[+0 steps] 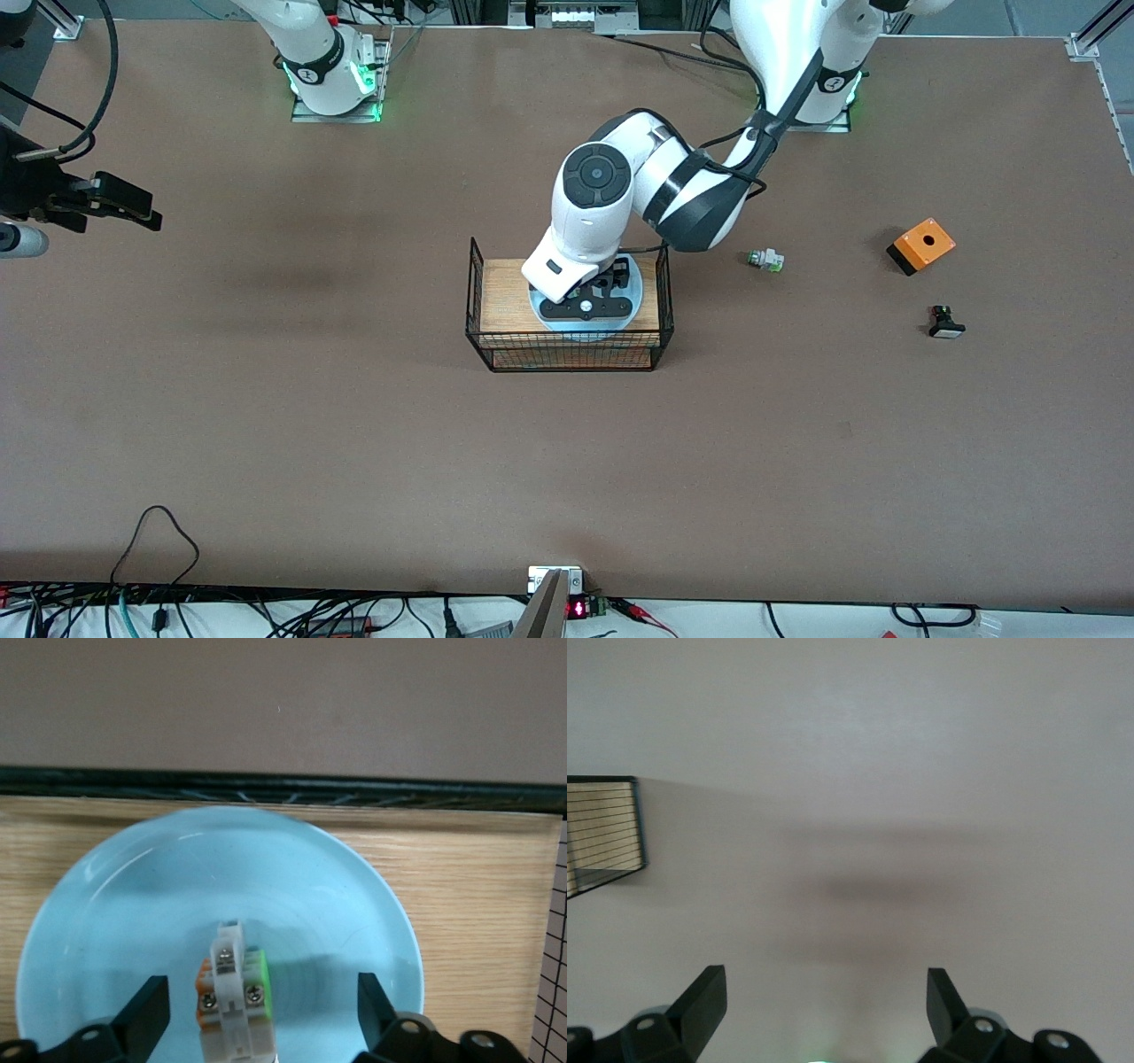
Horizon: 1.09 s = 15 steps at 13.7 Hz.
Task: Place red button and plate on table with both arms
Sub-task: 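Close the left gripper on the white-and-red button, then lift the button with the left gripper while the right gripper reaches out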
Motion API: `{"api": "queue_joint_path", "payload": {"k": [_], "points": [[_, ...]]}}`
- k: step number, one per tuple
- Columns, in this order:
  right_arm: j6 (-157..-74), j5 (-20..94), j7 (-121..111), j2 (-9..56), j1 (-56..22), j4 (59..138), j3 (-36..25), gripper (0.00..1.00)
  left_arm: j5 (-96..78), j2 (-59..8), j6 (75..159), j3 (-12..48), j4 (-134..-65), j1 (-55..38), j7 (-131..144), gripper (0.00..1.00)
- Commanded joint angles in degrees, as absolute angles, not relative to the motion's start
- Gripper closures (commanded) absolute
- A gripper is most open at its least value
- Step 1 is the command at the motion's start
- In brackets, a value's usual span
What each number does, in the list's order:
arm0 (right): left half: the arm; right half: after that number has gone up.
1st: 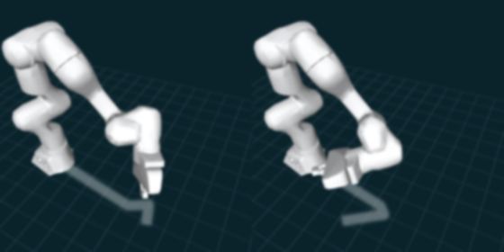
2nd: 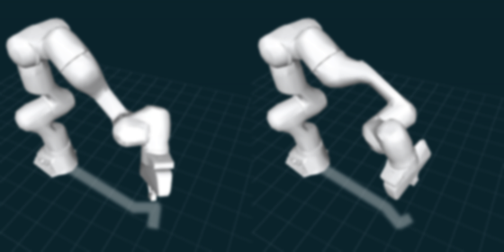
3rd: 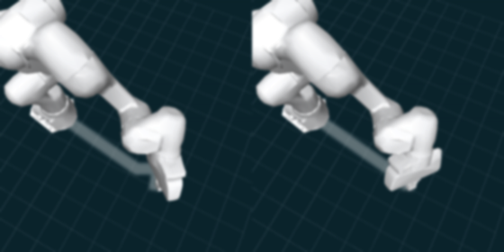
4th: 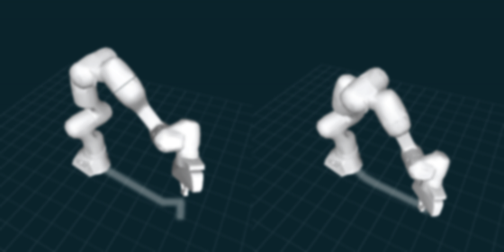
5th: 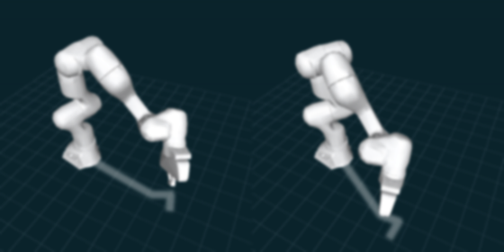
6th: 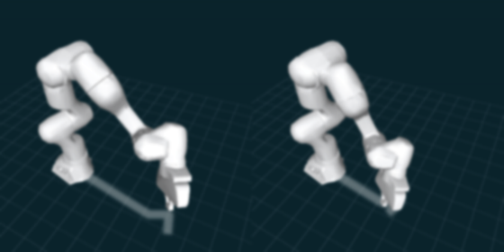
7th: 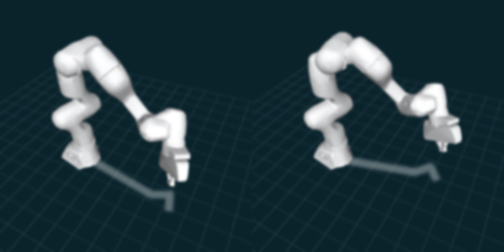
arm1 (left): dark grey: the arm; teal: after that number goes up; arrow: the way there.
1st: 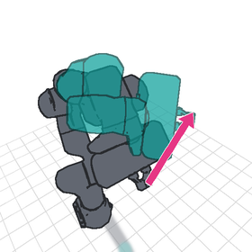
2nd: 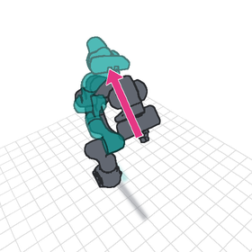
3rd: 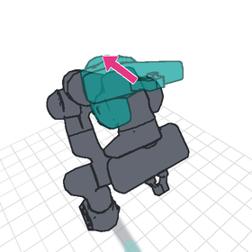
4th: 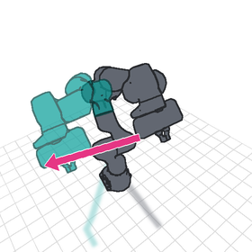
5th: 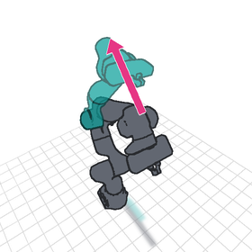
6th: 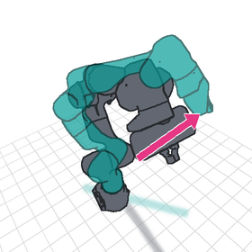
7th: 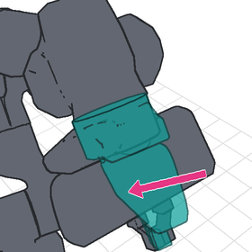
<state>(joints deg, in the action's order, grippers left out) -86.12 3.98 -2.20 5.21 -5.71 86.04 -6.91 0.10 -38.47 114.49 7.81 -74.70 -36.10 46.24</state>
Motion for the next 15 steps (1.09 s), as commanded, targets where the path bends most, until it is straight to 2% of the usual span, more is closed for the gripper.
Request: {"api": "queue_joint_path", "payload": {"k": [1, 5, 8, 12, 15], "points": [[-85.3, 5.7, -1.5, 5.8, -5.9, 84.7, -7.1, 0.00, 1.3, -38.5, 114.3, 7.3, -74.7, -36.7, 47.2, 0.58], [-85.0, 6.1, 14.6, 5.7, -8.1, 84.6, -6.1, 0.00, 1.2, -37.8, 113.7, 7.3, -75.3, -36.1, 46.4, 0.71], [-84.9, 6.1, 28.9, 5.4, -13.1, 84.6, -5.9, 0.00, 0.9, -34.2, 105.6, 6.9, -74.4, -35.4, 46.4, 0.72], [-85.4, 6.2, 48.9, 5.6, -18.7, 84.6, -5.6, 0.00, 0.4, -28.4, 90.0, 7.6, -71.3, -28.2, 36.4, 0.72], [-86.7, 5.8, 52.6, 7.2, -23.3, 84.6, -5.7, 0.00, 1.3, -25.8, 87.4, 6.9, -71.8, -21.2, 19.6, 0.70]]}}
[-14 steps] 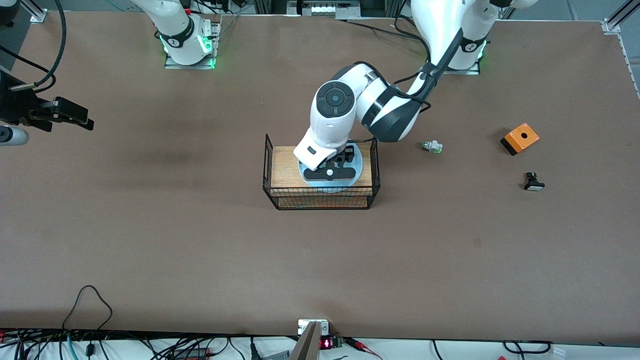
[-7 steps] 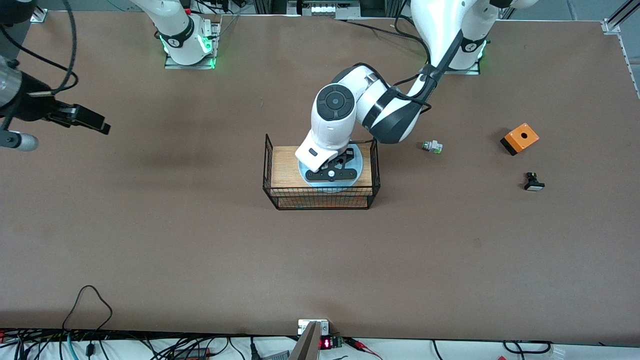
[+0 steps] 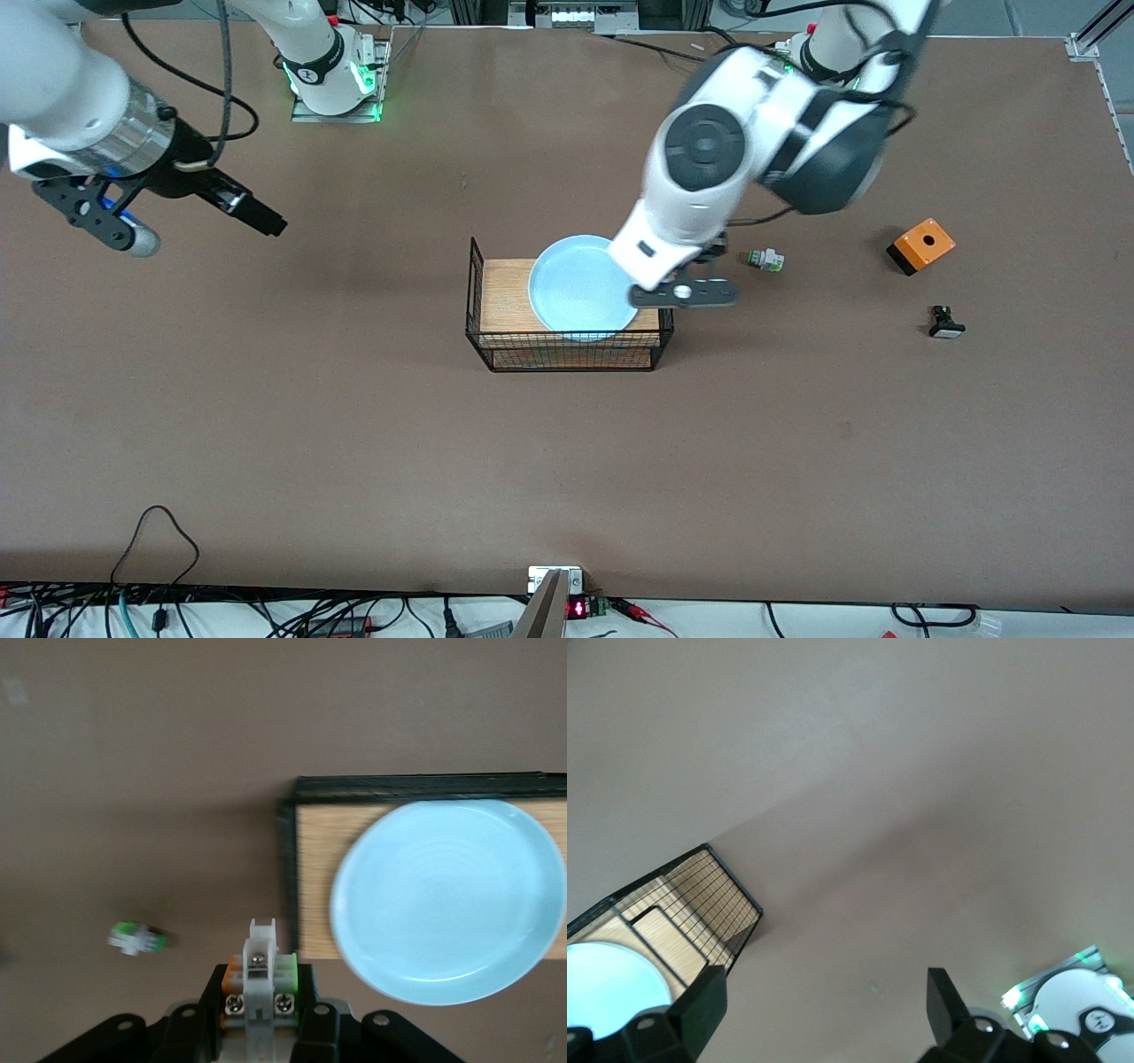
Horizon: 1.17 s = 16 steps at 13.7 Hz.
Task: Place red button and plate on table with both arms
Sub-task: 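Lift the button with the left gripper while the right gripper reaches out, then lower the button onto the table while the right gripper reaches the plate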
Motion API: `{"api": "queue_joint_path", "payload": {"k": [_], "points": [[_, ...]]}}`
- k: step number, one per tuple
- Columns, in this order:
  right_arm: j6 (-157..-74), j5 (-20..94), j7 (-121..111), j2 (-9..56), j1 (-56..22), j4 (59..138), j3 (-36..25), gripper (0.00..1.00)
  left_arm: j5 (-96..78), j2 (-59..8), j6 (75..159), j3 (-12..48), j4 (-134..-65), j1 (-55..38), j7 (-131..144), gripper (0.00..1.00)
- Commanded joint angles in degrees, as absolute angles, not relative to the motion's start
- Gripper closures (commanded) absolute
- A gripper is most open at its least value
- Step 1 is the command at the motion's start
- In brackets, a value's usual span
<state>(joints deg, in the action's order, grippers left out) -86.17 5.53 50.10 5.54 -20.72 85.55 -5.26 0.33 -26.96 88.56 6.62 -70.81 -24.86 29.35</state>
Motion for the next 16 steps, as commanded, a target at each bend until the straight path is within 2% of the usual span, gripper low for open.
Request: {"api": "queue_joint_path", "payload": {"k": [1, 4, 7, 9, 12, 16], "points": [[-88.1, 6.0, 52.6, 7.3, -24.1, 84.6, -5.7, 0.00, 1.4, -26.0, 87.4, 6.4, -72.3, -19.4, 14.7, 0.70], [-90.2, 5.8, 54.1, 9.0, -27.7, 84.5, -5.7, 0.00, 2.2, -29.2, 87.8, 6.2, -74.1, -12.2, 3.8, 0.69], [-94.9, 5.9, 66.9, 11.4, -29.3, 84.5, -5.6, 0.00, 5.4, -32.9, 89.9, 6.2, -76.4, -6.3, -0.5, 0.70], [-97.4, 5.6, 72.4, 13.4, -30.7, 84.5, -5.6, 0.00, 7.8, -33.0, 96.8, 6.2, -82.8, -3.4, -2.7, 0.71], [-99.7, 5.4, 72.6, 16.3, -32.2, 84.5, -5.6, 0.00, 10.0, -32.9, 111.7, 6.2, -93.2, 0.1, -6.2, 0.73], [-103.1, 5.6, 76.1, 17.8, -36.1, 84.4, -5.7, 0.00, 10.1, -33.7, 124.1, 6.2, -101.4, 3.4, -9.8, 0.72]]}}
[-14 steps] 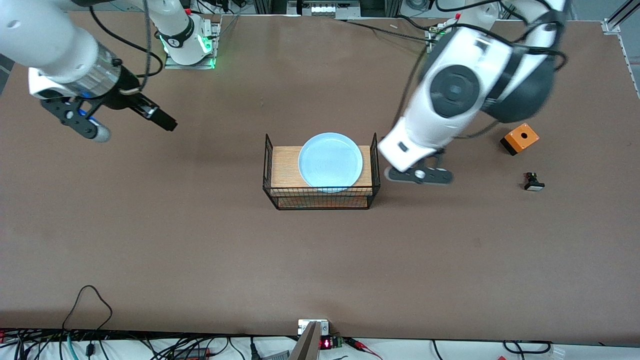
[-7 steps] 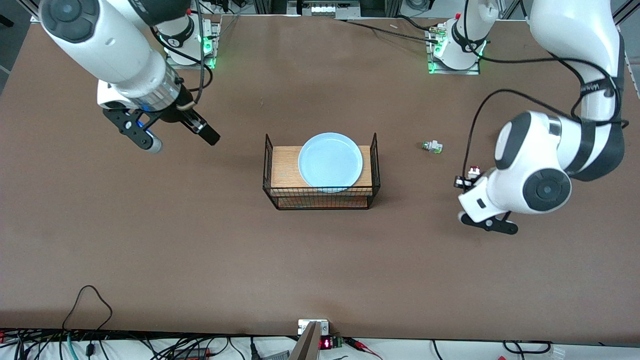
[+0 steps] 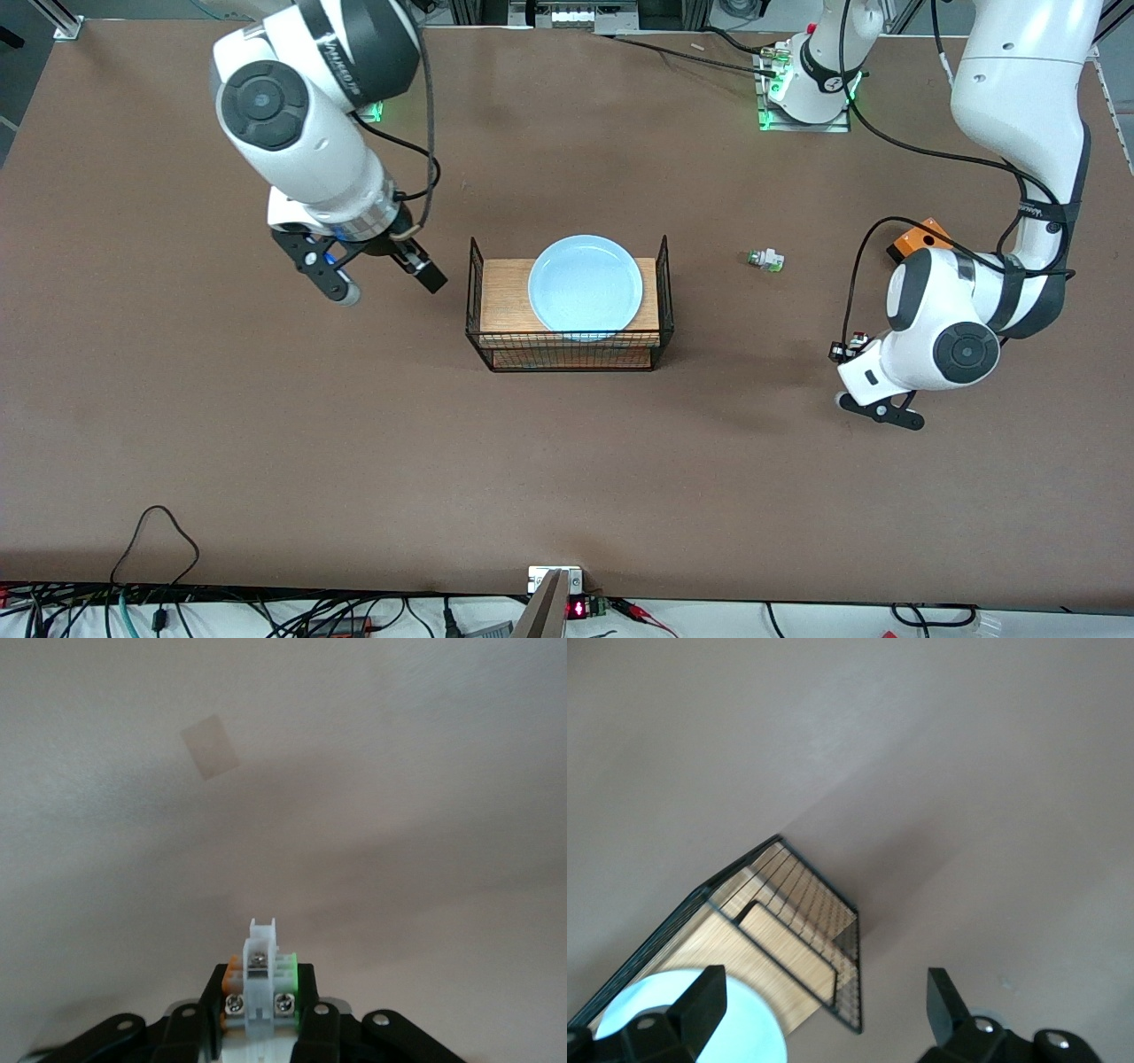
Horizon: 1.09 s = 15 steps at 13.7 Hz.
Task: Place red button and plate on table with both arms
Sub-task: 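Lower the button onto the table while the right gripper reaches the plate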
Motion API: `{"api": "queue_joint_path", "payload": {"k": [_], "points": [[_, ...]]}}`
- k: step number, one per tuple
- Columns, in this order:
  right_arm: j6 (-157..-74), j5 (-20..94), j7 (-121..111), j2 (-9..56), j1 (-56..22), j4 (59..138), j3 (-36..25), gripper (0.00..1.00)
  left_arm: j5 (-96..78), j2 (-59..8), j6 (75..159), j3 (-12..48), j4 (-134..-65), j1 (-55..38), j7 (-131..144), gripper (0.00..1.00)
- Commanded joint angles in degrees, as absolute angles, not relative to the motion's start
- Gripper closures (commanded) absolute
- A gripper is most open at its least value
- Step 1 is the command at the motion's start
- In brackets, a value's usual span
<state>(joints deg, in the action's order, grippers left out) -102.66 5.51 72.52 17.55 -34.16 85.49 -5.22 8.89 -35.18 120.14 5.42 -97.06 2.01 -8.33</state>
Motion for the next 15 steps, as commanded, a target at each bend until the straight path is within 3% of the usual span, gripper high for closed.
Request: {"api": "queue_joint_path", "payload": {"k": [1, 3, 4, 5, 7, 10, 15], "points": [[-103.1, 5.6, 79.6, 18.1, -37.3, 84.4, -5.6, 0.00, 10.0, -33.8, 125.1, 6.2, -102.1, 3.4, -9.8, 0.71], [-103.1, 5.7, 83.7, 18.1, -38.8, 84.4, -5.6, 0.00, 10.0, -35.0, 125.5, 6.2, -102.2, 3.4, -9.8, 0.71], [-103.1, 5.7, 85.2, 18.1, -39.8, 84.2, -5.6, 0.00, 10.0, -35.1, 125.5, 6.2, -102.3, 3.4, -9.8, 0.66], [-103.1, 5.6, 86.3, 18.4, -41.2, 83.5, -5.6, 0.00, 10.0, -35.1, 125.5, 6.2, -102.2, 3.4, -9.8, 0.53], [-103.1, 5.0, 86.7, 19.9, -44.1, 83.3, -5.7, 0.00, 10.0, -34.8, 124.9, 6.3, -102.0, 3.2, -9.8, 0.04], [-103.4, -2.0, 88.1, 22.6, -49.0, 83.2, -5.7, 0.00, 10.0, -33.5, 120.4, 7.0, -100.3, 2.6, -9.2, 0.00], [-105.0, -2.4, 93.7, 27.2, -50.4, 81.9, -5.7, 0.00, 9.8, -28.8, 110.2, 8.9, -93.9, 2.5, -9.5, 0.00]]}}
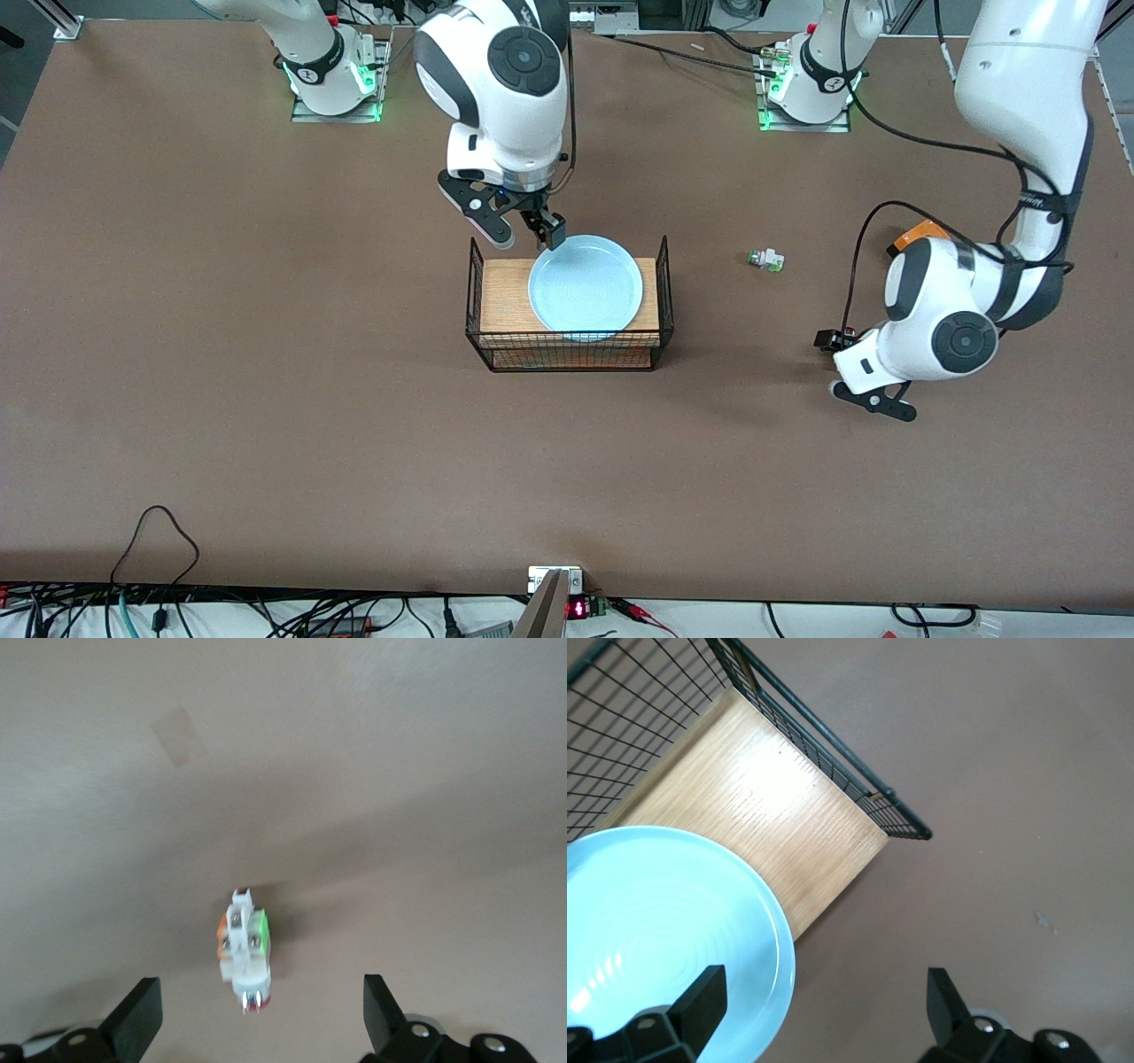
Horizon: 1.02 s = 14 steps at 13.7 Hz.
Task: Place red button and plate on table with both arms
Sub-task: 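Lower the button onto the table while the right gripper reaches the plate, then grasp the plate rim with the right gripper while the left gripper withdraws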
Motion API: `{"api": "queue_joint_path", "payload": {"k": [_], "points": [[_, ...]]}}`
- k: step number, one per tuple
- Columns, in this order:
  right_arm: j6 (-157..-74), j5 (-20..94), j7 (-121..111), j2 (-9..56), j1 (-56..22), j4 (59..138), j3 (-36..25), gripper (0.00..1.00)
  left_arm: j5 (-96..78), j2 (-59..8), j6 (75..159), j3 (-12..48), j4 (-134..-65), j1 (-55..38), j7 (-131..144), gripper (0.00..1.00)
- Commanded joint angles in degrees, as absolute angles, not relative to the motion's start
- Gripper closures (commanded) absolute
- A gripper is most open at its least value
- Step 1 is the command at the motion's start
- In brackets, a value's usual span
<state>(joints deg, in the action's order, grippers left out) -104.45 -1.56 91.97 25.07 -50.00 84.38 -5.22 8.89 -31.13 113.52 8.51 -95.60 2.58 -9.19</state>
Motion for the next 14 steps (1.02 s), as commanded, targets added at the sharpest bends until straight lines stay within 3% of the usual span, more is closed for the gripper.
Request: {"api": "queue_joint_path", "payload": {"k": [1, 7, 10, 14], "points": [[-106.4, -2.4, 93.7, 27.9, -50.4, 81.7, -5.8, 0.00, 9.3, -27.5, 109.1, 10.4, -92.9, 2.5, -9.1, 0.00], [-115.0, -2.5, 93.1, 31.6, -49.8, 81.7, -6.1, 0.01, 7.1, -24.6, 81.9, 15.2, -73.7, 2.6, -0.7, 0.00], [-115.0, -2.5, 93.0, 32.7, -49.7, 81.7, -6.1, 0.05, 2.9, -16.6, 81.1, 13.7, -76.8, 2.5, 4.7, 0.00], [-115.0, -2.6, 93.3, 33.5, -50.1, 81.7, -6.1, 0.22, 2.5, -4.5, 96.6, 4.8, -92.5, -3.1, 4.8, 0.00]]}}
